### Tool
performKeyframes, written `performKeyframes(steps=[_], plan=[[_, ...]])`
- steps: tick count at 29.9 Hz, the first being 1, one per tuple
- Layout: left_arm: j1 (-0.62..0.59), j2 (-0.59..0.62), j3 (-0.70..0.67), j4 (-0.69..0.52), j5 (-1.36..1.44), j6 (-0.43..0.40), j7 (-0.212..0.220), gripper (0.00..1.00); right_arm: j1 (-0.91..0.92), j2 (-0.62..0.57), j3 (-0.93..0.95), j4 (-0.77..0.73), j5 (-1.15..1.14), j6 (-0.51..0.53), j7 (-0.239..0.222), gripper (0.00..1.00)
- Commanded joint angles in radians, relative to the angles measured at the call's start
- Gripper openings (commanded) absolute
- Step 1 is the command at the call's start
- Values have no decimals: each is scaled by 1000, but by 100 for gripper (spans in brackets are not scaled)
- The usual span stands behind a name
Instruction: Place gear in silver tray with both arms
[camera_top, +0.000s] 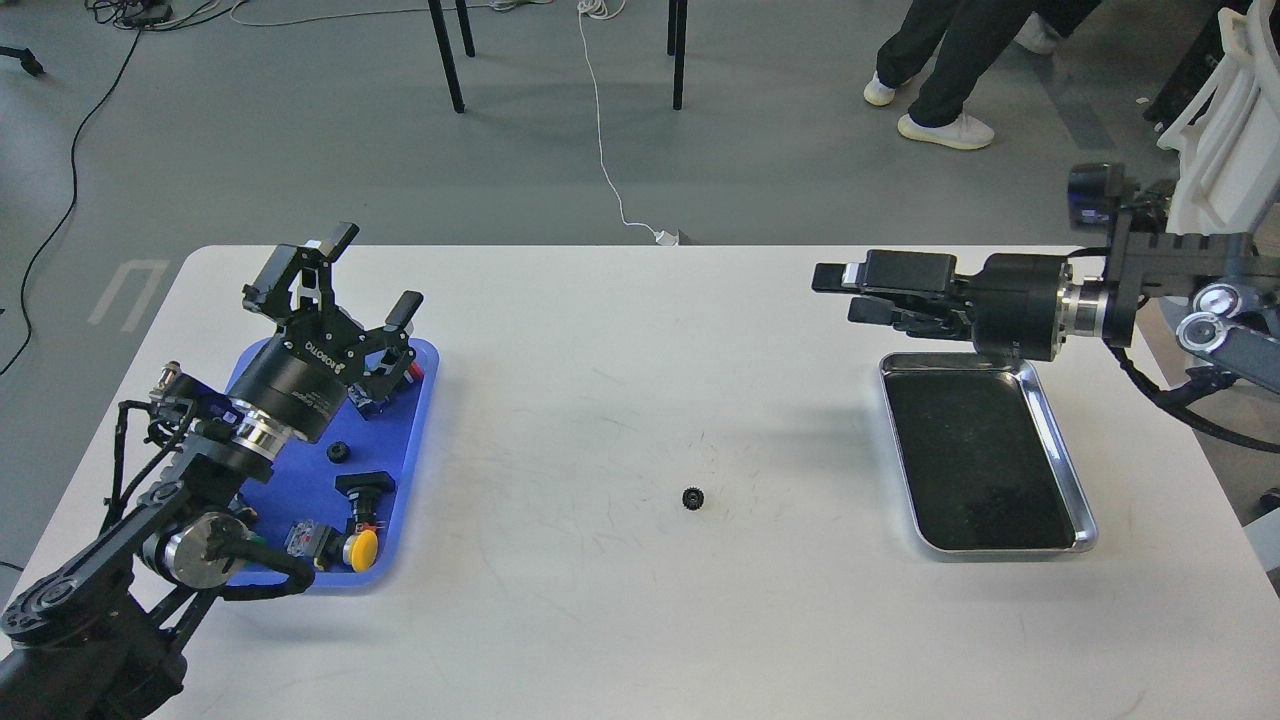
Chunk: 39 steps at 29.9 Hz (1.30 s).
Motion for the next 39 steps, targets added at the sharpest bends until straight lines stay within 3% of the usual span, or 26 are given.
performKeyframes(steps=[1, 8, 20, 28, 34, 39], plan=[[0, 0, -10, 0, -31, 11, 23, 98, 107, 84, -129, 8, -145, 0, 0, 99], [0, 0, -10, -3, -33, 11, 20, 98, 122, 223, -191, 6, -420, 0, 0, 99], [0, -8, -11, -6, -33, 15, 13, 98, 144, 399, -326, -47, -658, -1, 0, 98], [-3, -3, -11, -6, -33, 15, 13, 98, 142, 551, -403, -172, -658, -145, 0, 97], [-4, -5, -11, -6, -33, 15, 13, 98, 142, 621, -447, -230, -654, -179, 0, 89], [-4, -5, -11, -6, -33, 13, 13, 98, 142, 637, -467, -241, -646, -178, 0, 74]])
